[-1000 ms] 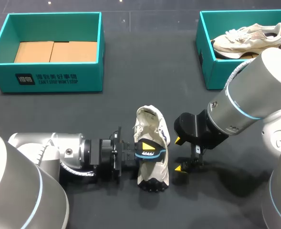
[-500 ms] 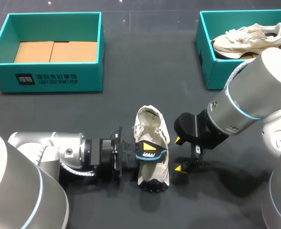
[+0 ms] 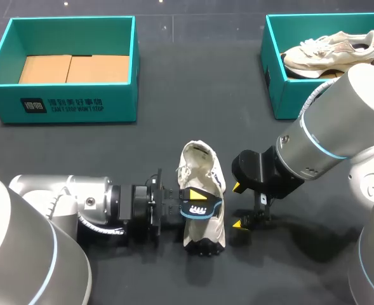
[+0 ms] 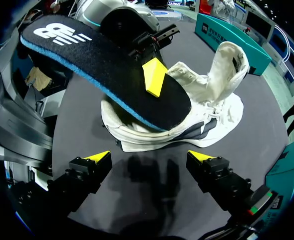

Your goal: Take the shoe out of the shoebox, open the shoe tongue, remove and reinsert the insole, then place the shoe into the shoebox

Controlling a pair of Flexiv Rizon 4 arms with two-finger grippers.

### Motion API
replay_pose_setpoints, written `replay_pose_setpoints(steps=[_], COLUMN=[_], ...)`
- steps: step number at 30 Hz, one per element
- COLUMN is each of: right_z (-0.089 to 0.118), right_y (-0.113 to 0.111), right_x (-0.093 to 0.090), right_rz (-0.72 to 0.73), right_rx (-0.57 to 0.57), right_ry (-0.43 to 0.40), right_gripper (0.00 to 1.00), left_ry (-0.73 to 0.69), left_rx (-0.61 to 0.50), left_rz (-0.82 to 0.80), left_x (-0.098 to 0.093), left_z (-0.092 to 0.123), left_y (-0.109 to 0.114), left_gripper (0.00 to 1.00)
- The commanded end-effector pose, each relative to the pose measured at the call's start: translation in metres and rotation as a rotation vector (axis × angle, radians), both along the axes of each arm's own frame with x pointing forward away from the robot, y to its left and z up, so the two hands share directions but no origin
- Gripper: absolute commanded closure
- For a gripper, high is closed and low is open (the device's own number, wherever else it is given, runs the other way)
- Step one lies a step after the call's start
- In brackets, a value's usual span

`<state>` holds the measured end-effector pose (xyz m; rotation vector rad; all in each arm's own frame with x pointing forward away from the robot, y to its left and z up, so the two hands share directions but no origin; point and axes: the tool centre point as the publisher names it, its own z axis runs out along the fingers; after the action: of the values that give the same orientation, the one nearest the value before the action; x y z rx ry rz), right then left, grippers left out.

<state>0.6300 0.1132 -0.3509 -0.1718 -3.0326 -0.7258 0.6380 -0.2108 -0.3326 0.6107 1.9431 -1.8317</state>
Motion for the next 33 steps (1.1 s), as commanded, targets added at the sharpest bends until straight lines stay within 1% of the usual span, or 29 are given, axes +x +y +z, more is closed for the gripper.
replay_pose_setpoints(steps=[1, 6, 11, 16, 27, 30, 33], right_z=[0.000, 0.000, 0.000, 0.000, 0.000, 0.000, 0.000], right_y=[-0.001, -0.001, -0.001, -0.001, -0.001, -0.001, -0.001], right_x=[-0.002, -0.002, -0.002, -0.002, -0.002, -0.002, -0.002], right_rz=[-0.001, -0.001, -0.001, -0.001, -0.001, -0.001, -0.001], right_rx=[0.001, 0.001, 0.001, 0.001, 0.001, 0.001, 0.001], right_ry=[-0.004, -0.004, -0.004, -0.004, -0.004, -0.004, -0.004], right_gripper=[0.00, 0.00, 0.00, 0.00, 0.00, 0.00, 0.00], left_ry=[0.000, 0.003, -0.002, -0.008, -0.034, -0.037, -0.043], left_rx=[0.007, 0.011, 0.020, 0.023, 0.028, 0.031, 0.037], left_rz=[0.006, 0.007, -0.001, -0.010, -0.027, -0.028, -0.029], left_x=[-0.004, -0.007, -0.011, -0.014, -0.021, -0.021, -0.021], left_z=[0.005, 0.009, 0.014, 0.017, 0.030, 0.030, 0.031], left_y=[0.002, 0.002, 0.001, -0.001, -0.008, -0.009, -0.009], left_gripper=[0.91, 0.92, 0.87, 0.84, 0.84, 0.85, 0.89])
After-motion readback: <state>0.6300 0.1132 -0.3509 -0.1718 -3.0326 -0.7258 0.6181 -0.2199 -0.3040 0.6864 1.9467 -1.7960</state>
